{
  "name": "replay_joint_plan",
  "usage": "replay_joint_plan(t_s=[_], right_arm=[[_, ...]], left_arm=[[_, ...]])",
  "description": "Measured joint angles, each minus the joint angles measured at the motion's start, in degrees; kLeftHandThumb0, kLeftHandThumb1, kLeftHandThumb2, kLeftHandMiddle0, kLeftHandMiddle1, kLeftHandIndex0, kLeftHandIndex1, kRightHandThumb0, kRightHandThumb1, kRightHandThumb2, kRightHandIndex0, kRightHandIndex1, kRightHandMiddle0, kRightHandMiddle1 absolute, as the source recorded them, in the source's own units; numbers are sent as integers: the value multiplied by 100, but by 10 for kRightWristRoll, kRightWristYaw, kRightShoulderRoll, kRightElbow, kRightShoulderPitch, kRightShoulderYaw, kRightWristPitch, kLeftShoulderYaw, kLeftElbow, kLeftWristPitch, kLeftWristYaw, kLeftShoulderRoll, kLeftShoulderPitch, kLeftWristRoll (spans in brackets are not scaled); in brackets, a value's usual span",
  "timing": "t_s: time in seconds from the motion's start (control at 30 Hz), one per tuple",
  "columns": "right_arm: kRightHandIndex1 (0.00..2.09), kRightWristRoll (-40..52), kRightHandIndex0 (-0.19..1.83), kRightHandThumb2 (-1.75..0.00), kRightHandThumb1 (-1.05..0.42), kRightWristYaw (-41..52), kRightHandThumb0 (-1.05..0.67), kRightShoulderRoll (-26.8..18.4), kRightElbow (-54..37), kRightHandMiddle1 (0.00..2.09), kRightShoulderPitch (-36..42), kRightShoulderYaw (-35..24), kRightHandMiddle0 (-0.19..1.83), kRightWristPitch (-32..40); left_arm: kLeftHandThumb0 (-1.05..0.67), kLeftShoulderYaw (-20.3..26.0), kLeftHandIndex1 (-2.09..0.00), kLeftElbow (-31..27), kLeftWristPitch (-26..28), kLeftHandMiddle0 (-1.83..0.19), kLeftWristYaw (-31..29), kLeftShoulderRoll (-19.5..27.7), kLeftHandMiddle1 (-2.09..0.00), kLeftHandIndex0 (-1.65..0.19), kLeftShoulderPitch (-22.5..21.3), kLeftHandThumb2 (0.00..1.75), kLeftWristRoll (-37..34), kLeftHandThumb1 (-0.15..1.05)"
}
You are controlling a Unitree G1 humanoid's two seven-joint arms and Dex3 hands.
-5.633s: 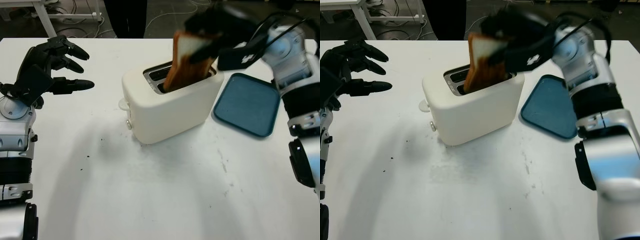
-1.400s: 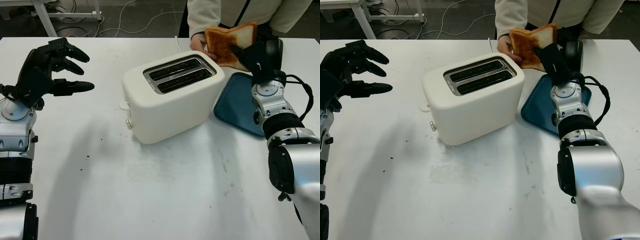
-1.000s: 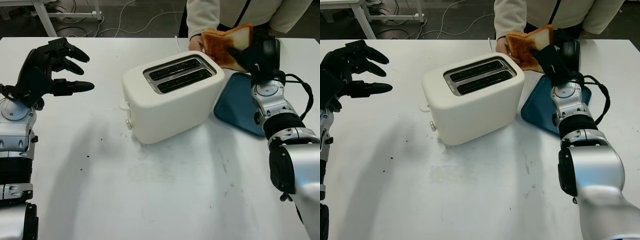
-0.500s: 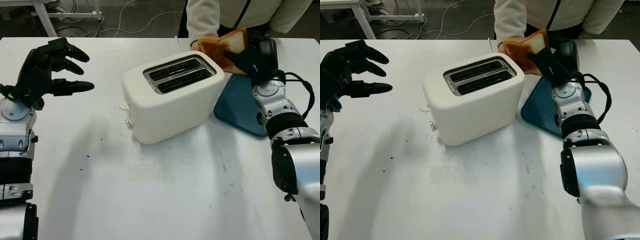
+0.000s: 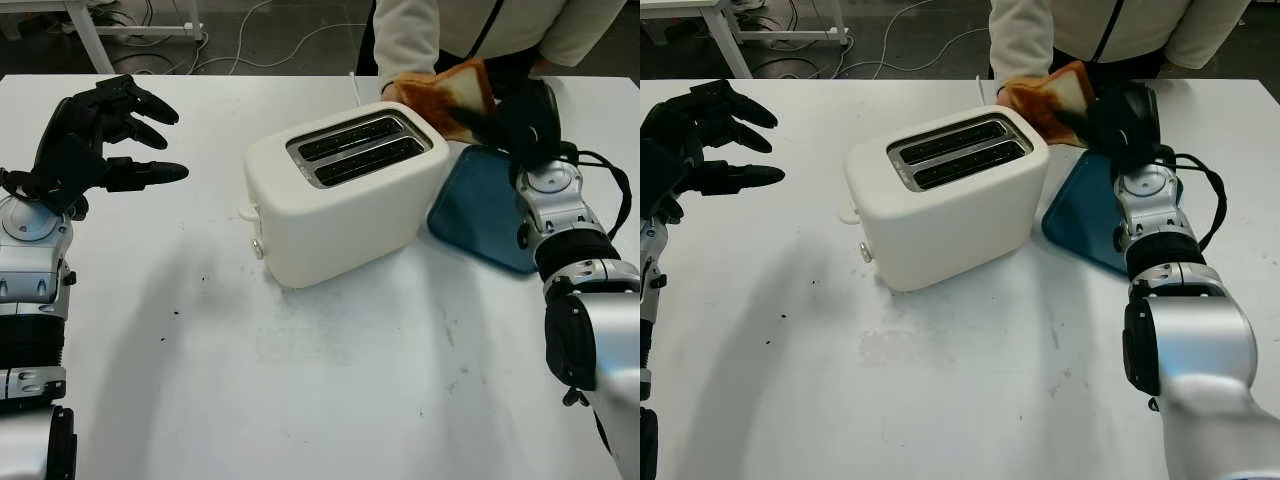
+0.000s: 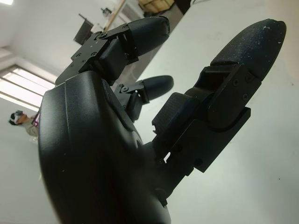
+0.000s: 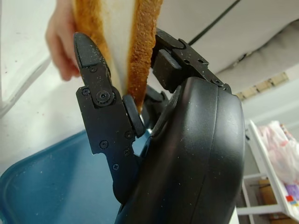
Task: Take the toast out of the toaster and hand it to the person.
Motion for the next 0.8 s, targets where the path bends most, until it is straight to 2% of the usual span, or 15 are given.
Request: replay_joint_plan(t_s=[0.07, 0.13, 0.17, 0.23, 0.3, 0.47, 0.57, 0.63, 0.7, 0.8], right_arm=[[9, -6, 6, 0, -80, 20, -89, -6, 0, 0, 0, 10, 12, 0], [2, -17, 2, 0, -80, 36, -97, -16, 0, 0, 0, 22, 3, -3], [3, -20, 4, -1, -79, 40, -96, -21, 0, 0, 0, 24, 1, -5], [8, -22, 13, -1, -79, 42, -92, -31, -2, 0, 1, 25, 0, -19], [2, -20, 3, 0, -78, 44, -86, -41, -9, 0, 4, 22, 0, -39], [0, -21, 0, -1, -77, 31, -98, -68, -47, 0, 24, 14, 0, -51], [0, -18, 0, 0, -77, 26, -103, -83, -76, 0, 57, 2, 0, -76], [0, 5, 0, -1, -72, 31, -88, -84, -95, 0, 79, -17, 0, -95], [0, 37, 0, -2, -74, 47, -84, -83, -128, 0, 109, -42, 0, -121], [0, 74, 0, -2, -77, 59, -93, -82, -194, 0, 164, -70, 0, -146]], left_arm=[[-105, 0, -111, 0, 1, -51, 0, 0, -128, -58, 0, 0, 0, 54], [-105, 0, -111, 0, 1, -52, 0, -1, -128, -58, 0, 0, 0, 54], [-105, 0, -111, 0, 1, -52, 0, -1, -128, -58, 0, 0, 0, 54], [-105, 0, -111, -1, 1, -52, 0, -2, -128, -58, 0, 0, 0, 54], [-105, 0, -111, -1, 2, -52, 0, -3, -128, -58, 0, 0, 0, 54], [-105, 0, -112, -1, 3, -52, 0, -3, -128, -58, 1, 0, 0, 55], [-105, 0, -112, -2, 4, -51, 0, -3, -128, -57, 1, 0, 1, 55], [-105, 0, -112, -5, 5, -51, 0, -3, -129, -56, 3, 0, 4, 56], [-105, 0, -113, -12, 7, -51, 0, -2, -129, -56, 8, 0, 4, 56], [-105, 2, -110, -34, 20, -54, 1, -2, -123, -57, 24, 0, 4, 55]])
